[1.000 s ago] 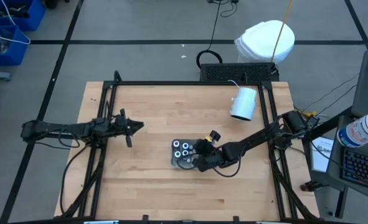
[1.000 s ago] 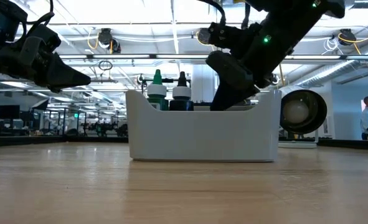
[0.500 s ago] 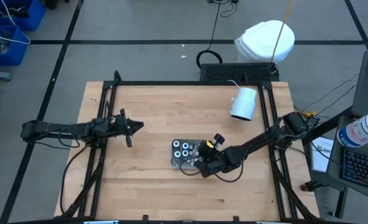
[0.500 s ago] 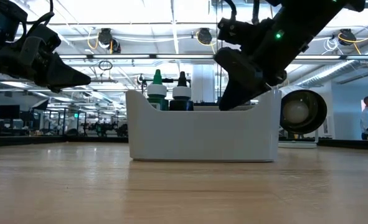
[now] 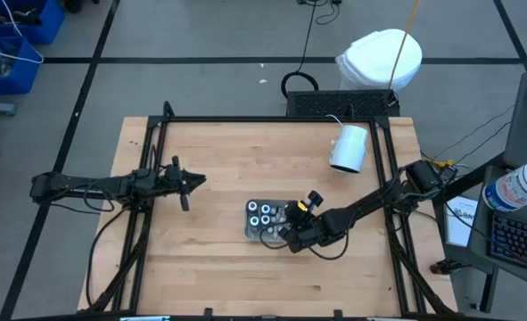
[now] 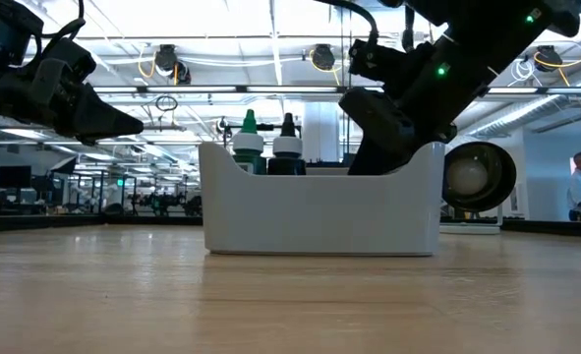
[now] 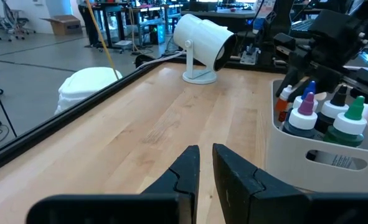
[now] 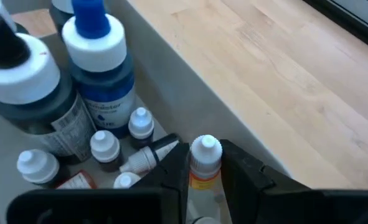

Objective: Pick & Place food coloring
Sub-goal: Put the small orange food coloring bottle into the gray bin, then adjust the gray bin

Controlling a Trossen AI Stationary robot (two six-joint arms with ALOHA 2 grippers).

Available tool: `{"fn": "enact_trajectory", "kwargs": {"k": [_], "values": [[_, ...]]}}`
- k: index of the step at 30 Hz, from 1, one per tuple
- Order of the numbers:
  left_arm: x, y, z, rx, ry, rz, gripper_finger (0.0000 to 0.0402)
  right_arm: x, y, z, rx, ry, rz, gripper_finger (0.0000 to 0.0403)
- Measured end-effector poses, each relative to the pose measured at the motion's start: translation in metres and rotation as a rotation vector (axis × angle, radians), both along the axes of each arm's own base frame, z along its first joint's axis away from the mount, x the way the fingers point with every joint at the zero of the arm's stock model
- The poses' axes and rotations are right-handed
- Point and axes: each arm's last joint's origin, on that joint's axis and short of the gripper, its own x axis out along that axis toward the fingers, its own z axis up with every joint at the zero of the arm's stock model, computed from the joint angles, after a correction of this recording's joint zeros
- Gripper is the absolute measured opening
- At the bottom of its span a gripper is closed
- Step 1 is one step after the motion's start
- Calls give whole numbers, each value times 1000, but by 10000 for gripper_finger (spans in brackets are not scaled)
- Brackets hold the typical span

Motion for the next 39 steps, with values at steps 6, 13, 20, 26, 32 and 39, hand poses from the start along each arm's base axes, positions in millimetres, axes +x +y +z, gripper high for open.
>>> {"fn": "enact_trajectory", "kwargs": {"k": [6,13,20,26,32,39], "values": [[0,0,0,0,0,0,53,2,-3,-1,45,17,10,75],[0,0,0,-3,-1,0,53,3,-6,-1,66,22,9,88],[0,0,0,-4,-1,0,53,3,-6,-1,87,28,18,104],[0,0,0,-4,-1,0,53,3,-6,-1,92,28,11,123],[0,0,0,-5,-1,0,53,1,-6,11,85,14,48,129],[0,0,0,0,0,0,53,-10,7,68,9,-106,256,114]]}}
